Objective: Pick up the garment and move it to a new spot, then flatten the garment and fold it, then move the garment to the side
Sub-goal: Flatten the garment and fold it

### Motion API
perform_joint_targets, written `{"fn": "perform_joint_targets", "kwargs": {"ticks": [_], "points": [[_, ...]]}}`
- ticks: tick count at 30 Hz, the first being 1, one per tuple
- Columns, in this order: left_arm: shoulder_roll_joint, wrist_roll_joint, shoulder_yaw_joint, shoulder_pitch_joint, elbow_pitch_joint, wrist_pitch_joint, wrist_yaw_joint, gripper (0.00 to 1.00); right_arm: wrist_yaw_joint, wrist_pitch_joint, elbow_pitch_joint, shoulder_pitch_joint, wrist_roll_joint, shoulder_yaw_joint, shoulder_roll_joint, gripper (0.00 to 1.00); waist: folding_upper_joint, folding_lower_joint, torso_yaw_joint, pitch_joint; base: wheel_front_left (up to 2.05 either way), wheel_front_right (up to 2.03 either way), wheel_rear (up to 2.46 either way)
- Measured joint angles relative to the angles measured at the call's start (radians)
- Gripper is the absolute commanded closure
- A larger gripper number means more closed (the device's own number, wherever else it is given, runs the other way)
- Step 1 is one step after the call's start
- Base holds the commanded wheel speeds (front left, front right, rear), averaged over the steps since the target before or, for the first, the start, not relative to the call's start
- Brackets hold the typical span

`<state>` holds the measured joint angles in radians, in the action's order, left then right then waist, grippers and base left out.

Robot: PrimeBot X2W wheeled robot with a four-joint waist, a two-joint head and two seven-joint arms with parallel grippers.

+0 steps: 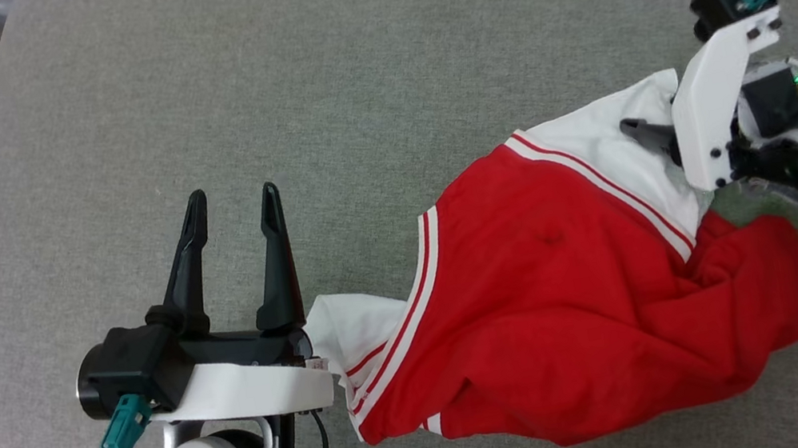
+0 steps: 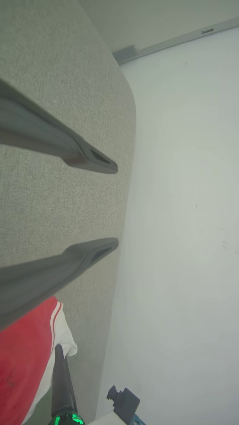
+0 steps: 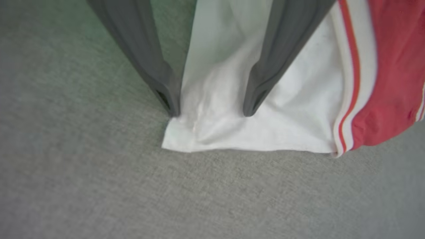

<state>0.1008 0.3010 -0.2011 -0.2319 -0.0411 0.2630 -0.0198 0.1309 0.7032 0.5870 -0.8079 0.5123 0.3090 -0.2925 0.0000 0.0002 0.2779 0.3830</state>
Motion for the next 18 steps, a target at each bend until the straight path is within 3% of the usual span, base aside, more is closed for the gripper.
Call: {"fn": "perform_joint_targets", "kwargs": {"ticks": [3,4,6,10,18], "points": [[-0.015,-0.008,0.017,0.000,0.006,0.000,0.016,0.00,0.000,0.068,0.050,-0.029,0.020,0.044,-0.011,0.00,0.0000,-0.0001,0.009,0.016,0.00,0.00,0.00],[-0.019,-0.012,0.023,0.000,0.009,0.000,0.021,0.00,0.000,0.090,0.065,-0.039,0.032,0.051,-0.010,0.28,0.0000,-0.0002,0.010,0.019,0.00,0.00,0.00],[-0.024,-0.017,0.033,0.000,0.013,0.000,0.029,0.00,0.000,0.122,0.086,-0.054,0.044,0.070,-0.011,1.00,0.0000,-0.0002,0.010,0.021,0.00,0.00,0.00],[-0.037,-0.025,0.049,0.001,0.028,0.000,0.039,0.00,0.000,0.120,0.100,-0.066,0.072,0.091,-0.016,1.00,0.0000,-0.0002,0.004,0.019,0.00,0.00,0.00],[-0.042,-0.044,0.084,0.037,0.102,0.000,0.054,0.00,0.001,-0.054,0.092,-0.069,0.082,0.036,-0.055,1.00,0.0000,-0.0001,-0.030,-0.040,0.00,0.00,0.00]]}}
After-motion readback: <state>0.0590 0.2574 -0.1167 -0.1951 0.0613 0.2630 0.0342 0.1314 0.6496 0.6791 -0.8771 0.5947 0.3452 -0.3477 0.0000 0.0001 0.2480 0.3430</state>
